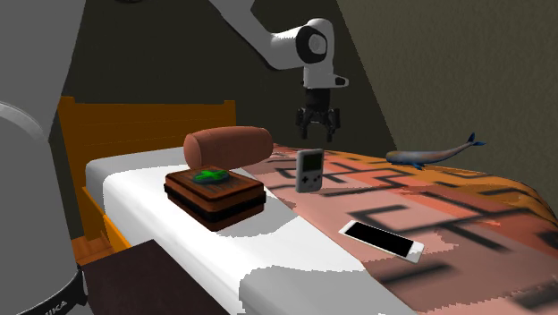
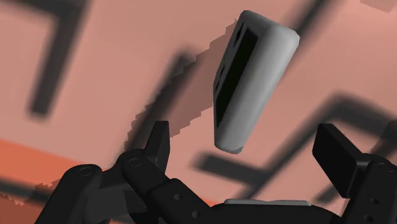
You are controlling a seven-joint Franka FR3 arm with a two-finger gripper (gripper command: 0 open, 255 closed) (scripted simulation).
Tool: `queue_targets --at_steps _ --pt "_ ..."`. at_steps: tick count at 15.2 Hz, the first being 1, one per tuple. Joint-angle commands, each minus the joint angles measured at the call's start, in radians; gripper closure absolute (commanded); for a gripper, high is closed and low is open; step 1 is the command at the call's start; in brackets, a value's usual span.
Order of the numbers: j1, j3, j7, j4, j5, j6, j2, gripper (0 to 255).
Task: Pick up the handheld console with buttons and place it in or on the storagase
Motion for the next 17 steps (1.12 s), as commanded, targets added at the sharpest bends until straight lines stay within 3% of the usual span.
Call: queue_targets --at_steps 1,10,17 --pt "0.001 0.003 0.005 0.102 0.005 -0.019 0.092 0" --pt "0.0 0.005 0.004 0.075 0.009 0.062 0.147 0" --pt "0.0 0.005 0.004 0.075 0.009 0.062 0.148 0"
